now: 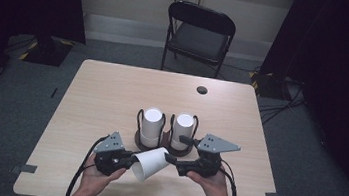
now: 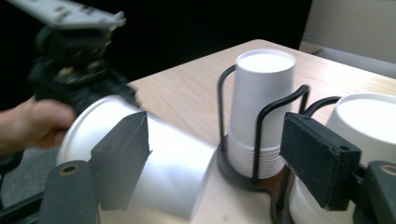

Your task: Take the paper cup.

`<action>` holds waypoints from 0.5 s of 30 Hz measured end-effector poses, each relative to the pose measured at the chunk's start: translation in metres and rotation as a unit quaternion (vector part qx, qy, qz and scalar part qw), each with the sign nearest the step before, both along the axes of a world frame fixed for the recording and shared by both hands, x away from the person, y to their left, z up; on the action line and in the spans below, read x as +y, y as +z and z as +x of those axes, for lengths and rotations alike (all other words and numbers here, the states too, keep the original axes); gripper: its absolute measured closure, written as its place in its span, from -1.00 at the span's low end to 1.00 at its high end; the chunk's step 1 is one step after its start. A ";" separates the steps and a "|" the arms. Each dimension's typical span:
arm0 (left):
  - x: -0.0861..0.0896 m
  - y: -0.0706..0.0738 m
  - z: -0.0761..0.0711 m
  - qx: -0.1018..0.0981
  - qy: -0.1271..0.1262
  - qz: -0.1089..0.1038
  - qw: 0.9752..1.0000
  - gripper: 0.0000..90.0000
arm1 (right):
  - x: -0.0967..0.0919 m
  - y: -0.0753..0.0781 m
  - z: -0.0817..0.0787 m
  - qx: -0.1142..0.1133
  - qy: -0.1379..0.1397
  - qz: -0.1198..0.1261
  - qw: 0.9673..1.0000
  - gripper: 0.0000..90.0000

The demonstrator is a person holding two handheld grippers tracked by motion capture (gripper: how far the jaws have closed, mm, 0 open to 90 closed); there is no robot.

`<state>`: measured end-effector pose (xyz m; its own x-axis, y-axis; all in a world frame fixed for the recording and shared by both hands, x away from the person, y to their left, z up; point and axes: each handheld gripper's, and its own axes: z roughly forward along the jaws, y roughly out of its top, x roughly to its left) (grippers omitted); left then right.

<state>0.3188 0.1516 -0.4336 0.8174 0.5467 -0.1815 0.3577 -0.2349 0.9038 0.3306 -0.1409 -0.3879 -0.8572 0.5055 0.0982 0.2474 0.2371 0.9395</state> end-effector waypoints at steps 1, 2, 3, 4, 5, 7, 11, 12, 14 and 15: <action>0.000 0.000 0.000 -0.001 -0.003 0.000 1.000 0.96 | -0.001 -0.001 -0.003 -0.003 0.004 -0.002 1.000 -0.50; 0.000 0.001 0.000 -0.002 -0.003 0.003 1.000 0.96 | -0.002 -0.003 -0.006 -0.007 0.008 -0.003 1.000 -0.51; 0.000 0.001 0.000 0.001 -0.005 0.004 1.000 0.96 | -0.002 -0.003 -0.008 -0.009 0.011 -0.007 1.000 -0.54; -0.001 0.002 0.000 0.006 -0.007 0.007 1.000 0.96 | -0.003 -0.004 -0.009 -0.007 0.018 -0.014 1.000 -0.55; -0.002 0.001 -0.001 0.005 -0.008 0.012 1.000 0.96 | -0.003 -0.005 -0.011 -0.005 0.020 -0.021 1.000 -0.55; -0.003 0.001 -0.001 0.011 -0.011 0.021 1.000 0.96 | -0.003 -0.006 -0.014 -0.011 0.028 -0.032 0.999 -0.55; -0.003 0.000 0.001 0.021 -0.018 0.024 0.999 0.96 | 0.002 -0.011 -0.022 -0.024 0.042 -0.063 0.997 -0.64; -0.002 0.000 0.002 0.023 -0.019 0.026 0.999 0.96 | 0.002 -0.011 -0.022 -0.024 0.042 -0.063 0.997 -0.64; -0.001 0.001 0.002 0.025 -0.021 0.026 0.999 0.96 | 0.004 -0.012 -0.024 -0.031 0.048 -0.073 0.996 -0.68; -0.001 0.001 0.003 0.025 -0.023 0.028 0.999 0.96 | 0.005 -0.013 -0.024 -0.033 0.048 -0.076 0.995 -0.69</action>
